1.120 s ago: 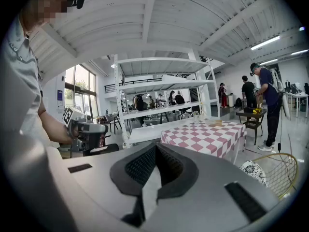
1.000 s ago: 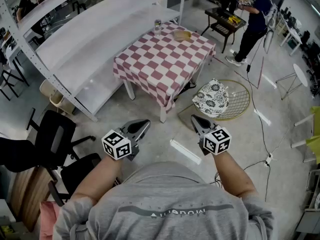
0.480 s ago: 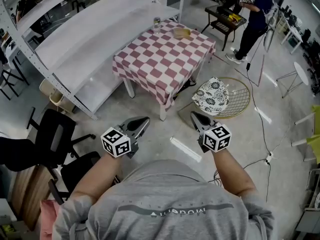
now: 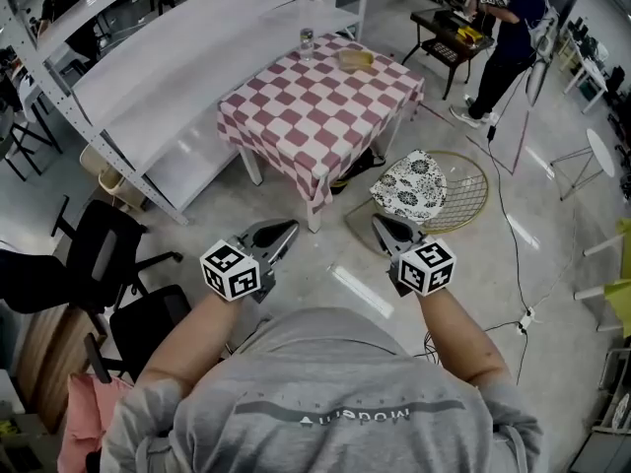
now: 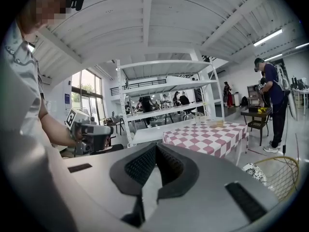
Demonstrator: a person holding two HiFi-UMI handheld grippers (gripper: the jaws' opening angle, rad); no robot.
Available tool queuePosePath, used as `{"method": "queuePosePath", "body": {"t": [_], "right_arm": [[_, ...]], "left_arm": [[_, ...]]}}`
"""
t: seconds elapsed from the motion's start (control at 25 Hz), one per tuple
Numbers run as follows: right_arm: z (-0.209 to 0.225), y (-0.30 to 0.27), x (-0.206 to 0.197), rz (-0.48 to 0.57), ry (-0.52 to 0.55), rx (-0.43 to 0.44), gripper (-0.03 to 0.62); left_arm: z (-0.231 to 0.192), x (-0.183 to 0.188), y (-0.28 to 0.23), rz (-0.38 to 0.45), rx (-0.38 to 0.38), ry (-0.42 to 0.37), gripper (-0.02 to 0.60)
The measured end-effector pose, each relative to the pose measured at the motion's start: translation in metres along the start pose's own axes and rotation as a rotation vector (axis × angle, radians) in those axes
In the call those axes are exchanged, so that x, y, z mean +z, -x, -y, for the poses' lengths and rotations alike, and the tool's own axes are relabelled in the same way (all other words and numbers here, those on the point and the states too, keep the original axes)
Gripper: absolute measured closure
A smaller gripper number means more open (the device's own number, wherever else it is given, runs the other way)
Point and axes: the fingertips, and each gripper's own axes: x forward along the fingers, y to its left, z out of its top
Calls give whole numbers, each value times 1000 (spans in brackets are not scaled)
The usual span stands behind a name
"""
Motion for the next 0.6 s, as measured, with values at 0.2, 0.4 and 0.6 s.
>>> {"method": "queuePosePath", "body": {"t": [0.2,0.4,0.6], "right_arm": [[16,7,0,-6,14,45,569],[32,-3,3,-10,15,56,569],[49,-26,3,-20,6,39,569]], "left_arm": [[12,-4,-16,8,31,6,568],[3,-6,-27,-1,44,10,568],[-25,-2,-39,12,28,22,569]]}}
